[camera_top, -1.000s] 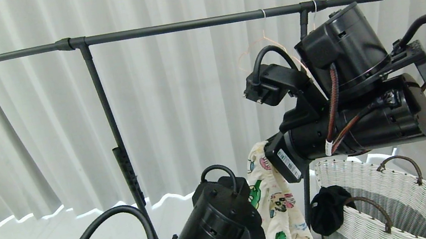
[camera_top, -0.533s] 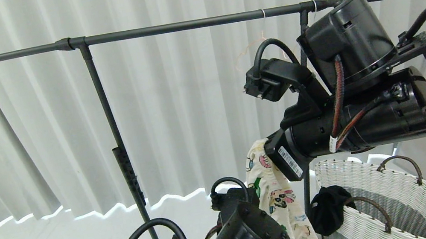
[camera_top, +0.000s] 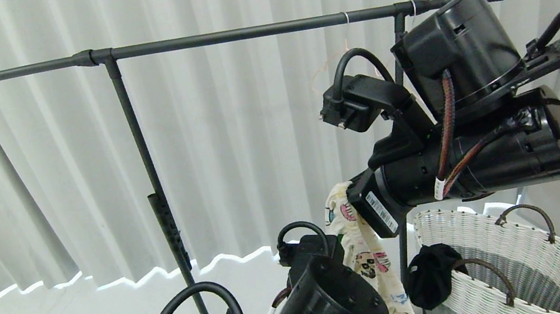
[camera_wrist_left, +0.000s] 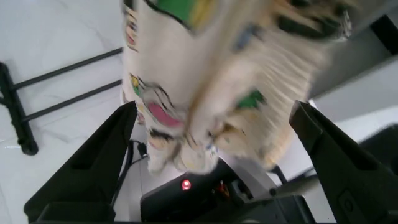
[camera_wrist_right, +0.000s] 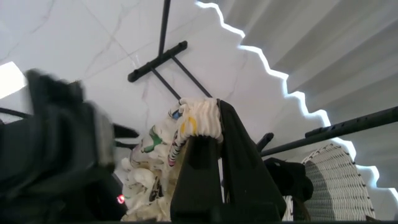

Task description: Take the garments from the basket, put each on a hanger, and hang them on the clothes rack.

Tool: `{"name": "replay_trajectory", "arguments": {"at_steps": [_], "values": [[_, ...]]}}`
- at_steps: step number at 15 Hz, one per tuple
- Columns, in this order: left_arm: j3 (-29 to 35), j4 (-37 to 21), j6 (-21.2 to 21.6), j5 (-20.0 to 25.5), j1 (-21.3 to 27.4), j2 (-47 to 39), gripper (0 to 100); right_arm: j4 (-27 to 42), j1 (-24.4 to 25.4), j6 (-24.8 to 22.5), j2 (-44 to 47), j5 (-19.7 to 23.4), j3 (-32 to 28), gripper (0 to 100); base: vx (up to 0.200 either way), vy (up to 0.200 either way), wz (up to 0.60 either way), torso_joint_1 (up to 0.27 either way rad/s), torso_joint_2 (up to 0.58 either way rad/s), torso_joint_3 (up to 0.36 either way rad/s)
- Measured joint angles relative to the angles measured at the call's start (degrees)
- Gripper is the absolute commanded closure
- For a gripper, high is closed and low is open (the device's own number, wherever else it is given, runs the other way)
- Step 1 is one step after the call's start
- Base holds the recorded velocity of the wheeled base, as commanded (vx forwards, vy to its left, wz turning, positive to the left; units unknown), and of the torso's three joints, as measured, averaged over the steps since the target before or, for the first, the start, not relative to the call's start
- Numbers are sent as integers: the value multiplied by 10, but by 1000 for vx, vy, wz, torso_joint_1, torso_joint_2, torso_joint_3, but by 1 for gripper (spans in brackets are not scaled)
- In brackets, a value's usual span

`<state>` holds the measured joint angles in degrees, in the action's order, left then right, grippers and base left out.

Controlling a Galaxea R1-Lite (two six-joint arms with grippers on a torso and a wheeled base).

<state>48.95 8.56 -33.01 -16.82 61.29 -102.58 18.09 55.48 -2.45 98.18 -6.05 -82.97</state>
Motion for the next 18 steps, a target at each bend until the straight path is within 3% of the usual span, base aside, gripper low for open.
{"name": "replay_trajectory", "arguments": {"at_steps": [8,9,13,18], "values": [[-105,1,1,-5,-8,-17,0,12,-7,0,-15,-10,3,100,0,0,0,0,0,0],[-114,1,1,-5,-7,-13,100,12,-10,0,-16,-10,5,100,0,0,0,0,0,0],[-128,1,1,-7,-7,-5,100,42,-19,0,-26,-11,10,100,0,0,0,0,0,0],[-132,1,8,-86,-8,2,100,91,-58,0,-84,-10,84,100,0,0,0,0,0,0]]}}
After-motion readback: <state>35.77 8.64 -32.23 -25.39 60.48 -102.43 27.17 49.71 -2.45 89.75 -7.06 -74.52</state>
